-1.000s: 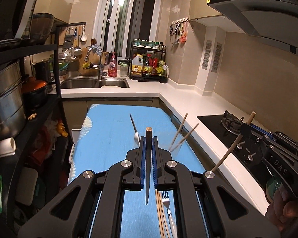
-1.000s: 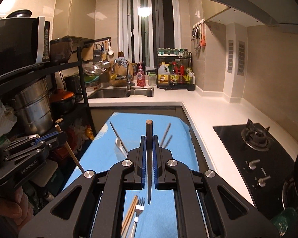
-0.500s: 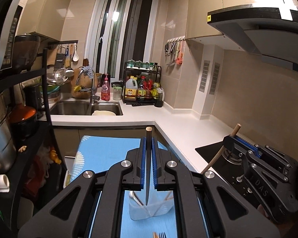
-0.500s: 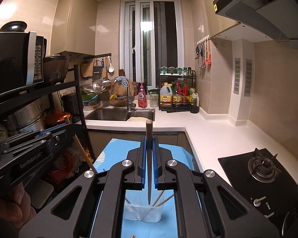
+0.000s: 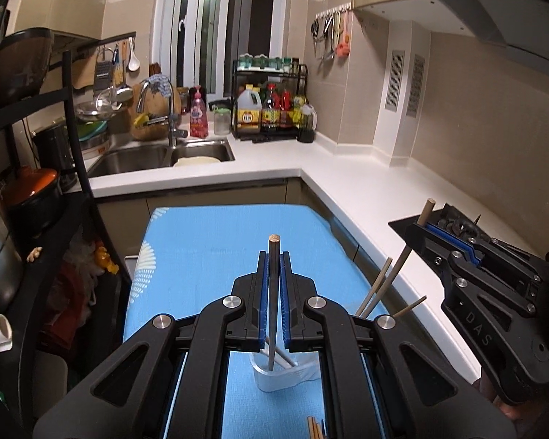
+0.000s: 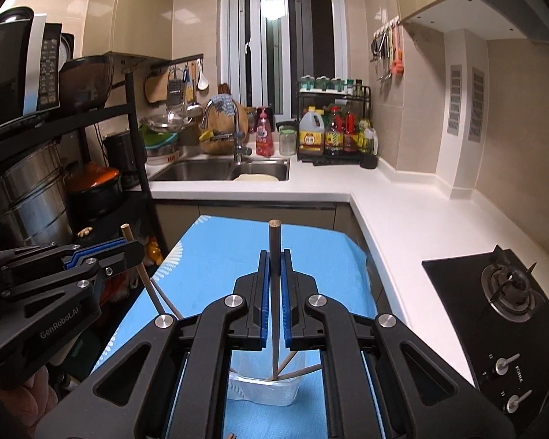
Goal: Organize utensils
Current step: 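Carry both chopsticks over the clear container and open both tools to drop them inside, then move both open tools back over the remaining chopsticks and fork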
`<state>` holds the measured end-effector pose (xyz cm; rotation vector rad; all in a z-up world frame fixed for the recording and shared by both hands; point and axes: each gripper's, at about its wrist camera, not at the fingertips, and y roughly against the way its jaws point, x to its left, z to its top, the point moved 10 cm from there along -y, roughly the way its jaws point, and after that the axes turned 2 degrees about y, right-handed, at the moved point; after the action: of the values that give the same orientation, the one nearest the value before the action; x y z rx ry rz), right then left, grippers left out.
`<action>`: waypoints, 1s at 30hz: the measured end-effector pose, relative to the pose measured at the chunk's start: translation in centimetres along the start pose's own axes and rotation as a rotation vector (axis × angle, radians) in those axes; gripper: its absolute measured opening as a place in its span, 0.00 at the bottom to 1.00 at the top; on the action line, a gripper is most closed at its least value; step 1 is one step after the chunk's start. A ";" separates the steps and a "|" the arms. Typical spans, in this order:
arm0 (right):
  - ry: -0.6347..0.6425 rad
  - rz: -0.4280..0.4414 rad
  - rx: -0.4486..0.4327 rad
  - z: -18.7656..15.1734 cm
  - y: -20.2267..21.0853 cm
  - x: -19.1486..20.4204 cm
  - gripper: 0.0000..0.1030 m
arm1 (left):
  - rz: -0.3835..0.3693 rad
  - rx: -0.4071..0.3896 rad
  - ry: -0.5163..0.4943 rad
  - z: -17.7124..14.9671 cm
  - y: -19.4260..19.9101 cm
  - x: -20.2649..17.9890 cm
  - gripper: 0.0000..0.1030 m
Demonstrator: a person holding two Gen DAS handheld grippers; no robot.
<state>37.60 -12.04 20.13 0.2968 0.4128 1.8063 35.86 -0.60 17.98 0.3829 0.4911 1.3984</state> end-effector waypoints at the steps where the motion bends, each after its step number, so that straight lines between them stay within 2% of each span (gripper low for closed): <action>1: 0.005 0.003 0.008 -0.3 -0.3 0.1 0.06 | 0.004 0.007 -0.004 -0.1 -0.2 0.1 0.06; 5: 0.010 0.008 0.036 -1.1 -1.3 0.3 0.06 | 0.004 0.037 0.000 -0.8 -1.4 0.3 0.06; 7: 0.022 0.023 0.073 -1.6 -1.9 0.6 0.10 | -0.034 0.061 0.017 -1.1 -2.0 0.1 0.06; 9: 0.031 0.020 0.094 -2.0 -1.8 0.7 0.33 | -0.080 0.083 0.053 -1.5 -2.3 0.0 0.11; 10: 0.026 0.017 0.084 -1.9 -1.3 0.6 0.33 | -0.086 0.074 0.069 -1.5 -2.1 0.2 0.21; 11: 0.018 0.021 0.080 -1.9 -0.9 0.5 0.33 | -0.094 0.054 0.080 -1.4 -1.6 0.4 0.25; 15: 0.001 0.021 0.052 -2.1 1.7 0.0 0.33 | -0.124 0.008 0.110 -1.7 0.3 0.6 0.25; 19: -0.047 0.021 0.030 -3.6 4.9 -0.8 0.33 | -0.121 -0.036 0.134 -3.2 2.7 1.3 0.25; 24: -0.070 0.019 0.040 -8.1 8.4 -0.5 0.33 | -0.102 -0.049 0.138 -7.6 5.3 2.0 0.24; 26: -0.079 0.020 0.052 -10.5 9.5 0.0 0.33 | -0.092 -0.049 0.140 -10.0 6.2 2.3 0.19; 28: -0.101 0.022 0.067 -12.9 10.4 0.3 0.30 | -0.089 -0.041 0.147 -12.5 6.7 2.6 0.18; 30: -0.126 0.033 0.089 -15.4 10.9 0.8 0.21 | -0.076 -0.021 0.158 -15.6 6.9 2.6 0.15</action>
<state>21.56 -15.83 10.84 0.4794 0.4016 1.7927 21.93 2.46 8.31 0.2353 0.6132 1.3647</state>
